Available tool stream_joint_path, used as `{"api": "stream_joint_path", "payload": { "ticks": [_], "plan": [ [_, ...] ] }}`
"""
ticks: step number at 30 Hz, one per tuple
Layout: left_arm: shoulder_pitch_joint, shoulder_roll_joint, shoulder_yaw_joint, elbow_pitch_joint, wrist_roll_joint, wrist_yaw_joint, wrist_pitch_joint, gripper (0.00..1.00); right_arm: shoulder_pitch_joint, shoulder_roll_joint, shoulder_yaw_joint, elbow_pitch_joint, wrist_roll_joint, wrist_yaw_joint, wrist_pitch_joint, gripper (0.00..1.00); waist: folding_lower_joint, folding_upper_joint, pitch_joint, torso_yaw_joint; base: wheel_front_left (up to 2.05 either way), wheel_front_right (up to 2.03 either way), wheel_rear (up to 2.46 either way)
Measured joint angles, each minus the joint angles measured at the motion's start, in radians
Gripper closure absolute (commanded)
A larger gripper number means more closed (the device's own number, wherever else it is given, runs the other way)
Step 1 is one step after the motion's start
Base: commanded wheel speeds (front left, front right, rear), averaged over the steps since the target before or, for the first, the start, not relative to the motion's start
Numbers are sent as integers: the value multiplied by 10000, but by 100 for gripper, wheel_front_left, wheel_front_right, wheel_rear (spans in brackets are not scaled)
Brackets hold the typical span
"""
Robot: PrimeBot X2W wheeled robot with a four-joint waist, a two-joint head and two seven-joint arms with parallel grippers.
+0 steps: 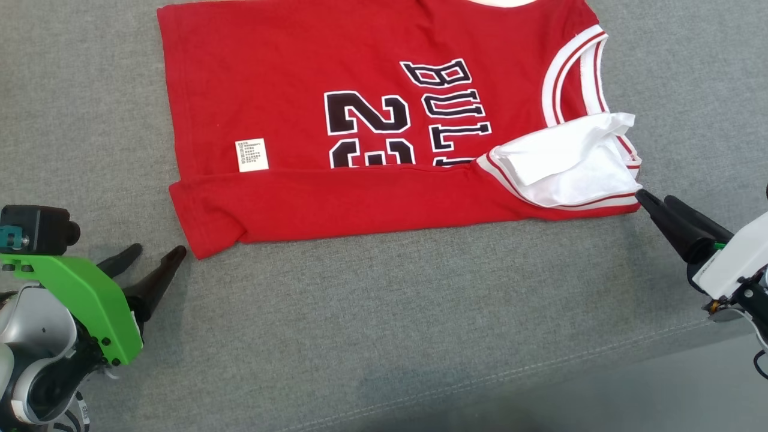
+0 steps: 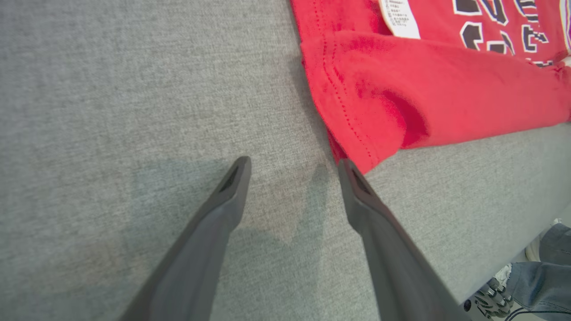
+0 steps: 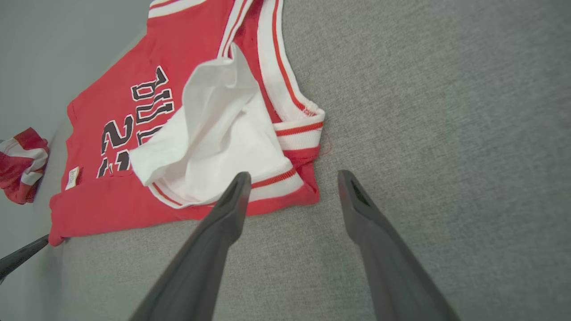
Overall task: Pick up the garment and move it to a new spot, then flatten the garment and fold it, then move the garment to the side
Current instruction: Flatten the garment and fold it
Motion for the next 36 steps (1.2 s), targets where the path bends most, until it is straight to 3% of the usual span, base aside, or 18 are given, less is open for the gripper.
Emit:
{"api": "stream_joint_path", "payload": {
  "ticks": [22,31,36],
  "plan": [
    [-17,-347,-322,-56,384,84,-318,0,-211,516,391,949,-523,-59,-339,0,0,0,254,49,0,0,0],
    [45,125,-123,-349,125,88,198,0,-221,573,445,1208,-541,-44,-420,0,0,0,96,84,0,0,0],
    [117,71,-84,-846,-176,88,334,0,-228,573,464,1283,-564,-6,-418,0,0,0,40,160,0,0,0]
  ]
}}
